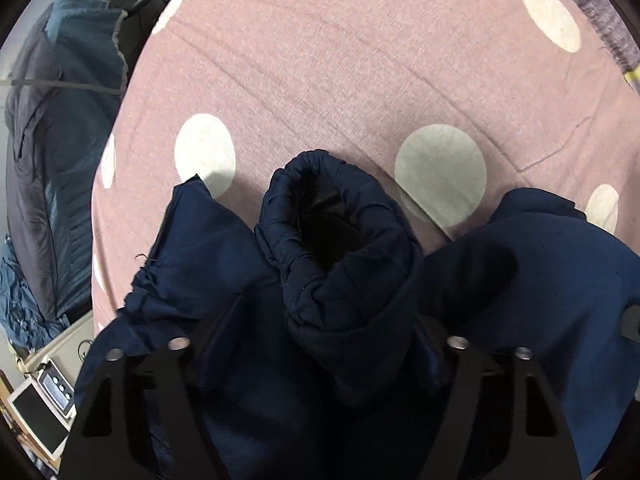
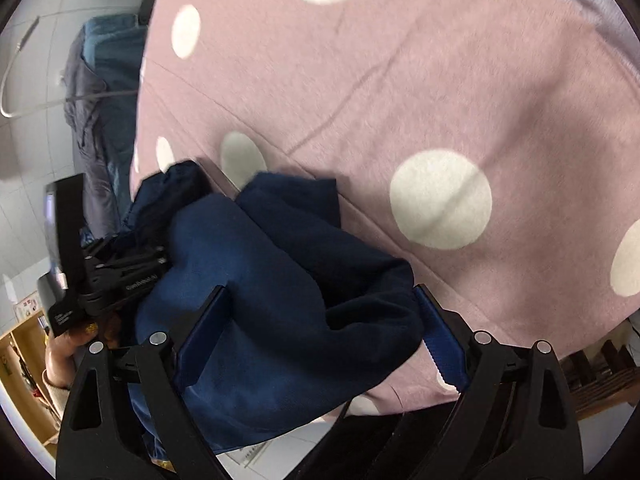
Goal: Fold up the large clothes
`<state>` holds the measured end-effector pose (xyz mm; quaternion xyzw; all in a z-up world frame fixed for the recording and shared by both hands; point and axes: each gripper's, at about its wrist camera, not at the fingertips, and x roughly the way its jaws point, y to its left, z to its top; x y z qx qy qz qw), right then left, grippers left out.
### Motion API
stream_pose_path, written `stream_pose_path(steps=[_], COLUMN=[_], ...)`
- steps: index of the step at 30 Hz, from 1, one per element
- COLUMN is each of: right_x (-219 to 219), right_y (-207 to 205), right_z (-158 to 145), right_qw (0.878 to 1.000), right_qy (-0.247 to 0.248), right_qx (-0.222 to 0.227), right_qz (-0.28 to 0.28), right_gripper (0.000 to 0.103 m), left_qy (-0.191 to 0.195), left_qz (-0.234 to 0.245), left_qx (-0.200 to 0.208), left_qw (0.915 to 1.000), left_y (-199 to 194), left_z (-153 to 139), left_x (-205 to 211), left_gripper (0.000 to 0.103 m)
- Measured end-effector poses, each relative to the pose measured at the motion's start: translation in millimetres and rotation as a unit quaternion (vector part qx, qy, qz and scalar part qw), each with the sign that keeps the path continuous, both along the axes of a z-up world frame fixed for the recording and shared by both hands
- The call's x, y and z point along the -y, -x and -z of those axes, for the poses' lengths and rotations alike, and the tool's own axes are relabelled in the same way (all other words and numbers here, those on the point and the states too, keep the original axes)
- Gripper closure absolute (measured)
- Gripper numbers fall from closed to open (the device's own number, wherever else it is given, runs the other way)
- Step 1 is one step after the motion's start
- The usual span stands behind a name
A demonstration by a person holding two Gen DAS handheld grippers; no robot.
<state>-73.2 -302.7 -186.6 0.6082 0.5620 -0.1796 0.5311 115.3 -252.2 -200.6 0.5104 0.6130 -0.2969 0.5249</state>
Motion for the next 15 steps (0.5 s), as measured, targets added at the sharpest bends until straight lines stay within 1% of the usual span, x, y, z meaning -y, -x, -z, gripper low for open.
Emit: stream_pose_path(steps=[1, 2, 3, 4, 5, 7, 8, 10, 11, 12, 13, 14, 15], right_x=[-2, -7, -10, -13, -15, -18, -19, -20, -22, -27, -32, -38, -48], right_y=[0, -3, -4, -5, -3, -3, -4, -9, -10, -17, -23, -28, -33], right_z=[2, -1, -4, -9, -14, -32, -47, -74, -91, -120, -139, -162, -192], right_qw=[1.0, 1.0, 0.999, 0.999, 0.998, 0.996, 0.993, 0.986, 0.98, 0.966, 0.956, 0.941, 0.919], right_qy=[0.006, 0.022, 0.033, 0.042, 0.049, 0.073, 0.092, 0.128, 0.151, 0.195, 0.224, 0.262, 0.308], right_qx=[-0.001, -0.004, 0.0, 0.009, 0.019, 0.043, 0.065, 0.102, 0.122, 0.153, 0.168, 0.185, 0.207], right_qz=[-0.006, -0.018, -0.024, -0.026, -0.025, -0.02, -0.021, -0.033, -0.044, -0.07, -0.086, -0.106, -0.131], right_gripper=[0.036, 0.048, 0.053, 0.066, 0.073, 0.077, 0.079, 0.081, 0.082, 0.083, 0.083, 0.084, 0.085], left_qy=[0.007, 0.013, 0.03, 0.04, 0.051, 0.086, 0.106, 0.159, 0.177, 0.204, 0.229, 0.245, 0.267], left_qz=[0.006, 0.005, -0.005, -0.012, -0.021, -0.048, -0.063, -0.102, -0.117, -0.139, -0.163, -0.18, -0.205], left_qx=[0.011, 0.02, 0.026, 0.028, 0.031, 0.038, 0.041, 0.051, 0.054, 0.059, 0.064, 0.069, 0.077], left_qw=[0.9999, 0.9997, 0.9992, 0.9987, 0.998, 0.9944, 0.9915, 0.9807, 0.9758, 0.9673, 0.9575, 0.9502, 0.9385], left_y=[3, 5, 5, 5, 3, -5, -8, -19, -20, -23, -28, -31, -35], left_z=[-4, -5, -13, -15, -20, -35, -44, -70, -80, -97, -115, -128, -148], left_x=[-2, -3, -8, -10, -14, -27, -34, -57, -64, -77, -94, -107, -127], left_gripper=[0.056, 0.06, 0.066, 0.071, 0.072, 0.075, 0.076, 0.079, 0.08, 0.081, 0.082, 0.082, 0.083])
